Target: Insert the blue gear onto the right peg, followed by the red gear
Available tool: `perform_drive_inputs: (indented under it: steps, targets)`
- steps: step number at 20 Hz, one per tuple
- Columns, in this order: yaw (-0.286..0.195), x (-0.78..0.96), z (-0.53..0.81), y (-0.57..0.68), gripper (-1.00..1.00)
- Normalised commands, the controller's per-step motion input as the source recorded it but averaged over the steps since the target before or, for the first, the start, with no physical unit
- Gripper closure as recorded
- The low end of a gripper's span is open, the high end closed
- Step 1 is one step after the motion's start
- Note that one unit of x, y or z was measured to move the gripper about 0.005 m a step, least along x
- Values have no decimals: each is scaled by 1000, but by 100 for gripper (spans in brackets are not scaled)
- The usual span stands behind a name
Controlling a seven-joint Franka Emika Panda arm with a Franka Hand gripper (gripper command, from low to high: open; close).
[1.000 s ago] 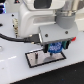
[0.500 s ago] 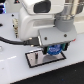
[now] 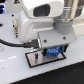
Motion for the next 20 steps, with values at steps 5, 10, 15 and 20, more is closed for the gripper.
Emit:
perform_drive_inputs:
  steps: [5, 10, 15, 20]
  targets:
    - [0, 177, -291, 12, 100]
    - [0, 61, 42, 78, -100]
    - [0, -32, 299, 184, -100]
    - [0, -148, 511, 169, -100]
